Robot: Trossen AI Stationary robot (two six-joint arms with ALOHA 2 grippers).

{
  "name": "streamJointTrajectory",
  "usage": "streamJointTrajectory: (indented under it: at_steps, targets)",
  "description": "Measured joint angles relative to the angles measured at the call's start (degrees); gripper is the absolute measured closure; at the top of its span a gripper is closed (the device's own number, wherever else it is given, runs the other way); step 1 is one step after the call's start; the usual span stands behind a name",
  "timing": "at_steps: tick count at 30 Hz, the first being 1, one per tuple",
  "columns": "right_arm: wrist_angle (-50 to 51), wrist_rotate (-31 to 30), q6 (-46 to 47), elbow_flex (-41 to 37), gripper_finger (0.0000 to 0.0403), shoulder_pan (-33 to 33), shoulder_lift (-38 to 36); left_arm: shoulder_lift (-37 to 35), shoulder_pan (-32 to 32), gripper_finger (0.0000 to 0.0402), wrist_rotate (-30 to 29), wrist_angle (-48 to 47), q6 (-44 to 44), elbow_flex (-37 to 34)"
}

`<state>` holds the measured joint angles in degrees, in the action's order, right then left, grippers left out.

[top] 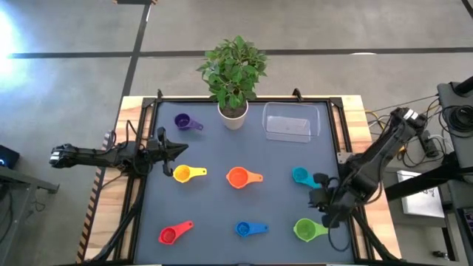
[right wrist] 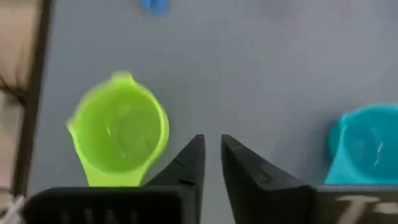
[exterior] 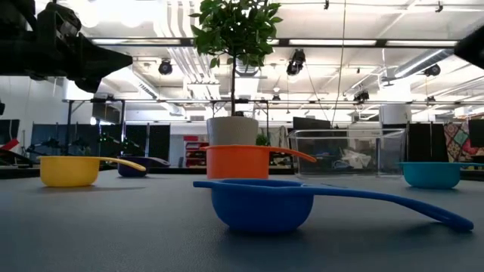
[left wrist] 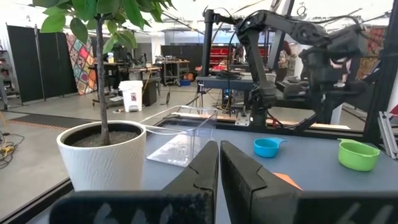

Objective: Nest measuring cups in basket
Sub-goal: Stack the green measuring cup on top of the orange measuring cup

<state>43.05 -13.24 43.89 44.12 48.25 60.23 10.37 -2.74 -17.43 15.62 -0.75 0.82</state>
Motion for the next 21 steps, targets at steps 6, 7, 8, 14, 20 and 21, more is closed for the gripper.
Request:
streamJointTrajectory:
  at_steps: [6,7,8,14,20,21]
  targets:
    - [0.38,3.56,3.22,-0.04,0.0255,0.64,5.56,0.04,0.02,0.0402,-0.01,0.02,0.00,0.00]
    - [0.43,4.52,3.35,-0.04,0.0241,0.61,6.26,0.04,0.00,0.0402,0.00,0.02,0.00,0.00]
    - [0.31,5.64,3.78,-0.04,0.0229,0.61,6.95,0.04,0.02,0.0402,0.00,0.02,0.00,0.00]
    - [-2.17,9.16,6.05,-0.09,0.0191,0.85,10.28,0.04,0.01,0.0402,-0.02,0.02,0.00,0.00]
    - [-7.26,9.23,6.27,-0.13,0.0189,0.88,11.26,0.04,0.01,0.0402,-0.01,0.02,0.00,0.00]
    - [-7.96,9.23,6.33,-0.17,0.0189,0.88,11.26,0.04,0.02,0.0402,0.00,0.02,0.00,0.00]
